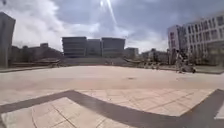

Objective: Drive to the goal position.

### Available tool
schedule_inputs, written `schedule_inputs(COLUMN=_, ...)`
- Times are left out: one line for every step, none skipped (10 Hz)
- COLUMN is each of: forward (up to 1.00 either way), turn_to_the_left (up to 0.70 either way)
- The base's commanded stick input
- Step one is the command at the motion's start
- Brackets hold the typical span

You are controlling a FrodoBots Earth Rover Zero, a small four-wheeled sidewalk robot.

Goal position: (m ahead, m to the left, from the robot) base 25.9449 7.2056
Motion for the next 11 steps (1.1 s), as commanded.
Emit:
schedule_inputs(forward=0.70, turn_to_the_left=0.02)
schedule_inputs(forward=0.70, turn_to_the_left=0.08)
schedule_inputs(forward=0.70, turn_to_the_left=0.00)
schedule_inputs(forward=0.70, turn_to_the_left=0.00)
schedule_inputs(forward=0.70, turn_to_the_left=0.00)
schedule_inputs(forward=0.70, turn_to_the_left=0.00)
schedule_inputs(forward=0.70, turn_to_the_left=0.00)
schedule_inputs(forward=0.70, turn_to_the_left=0.00)
schedule_inputs(forward=0.70, turn_to_the_left=0.00)
schedule_inputs(forward=0.70, turn_to_the_left=0.00)
schedule_inputs(forward=0.70, turn_to_the_left=0.00)
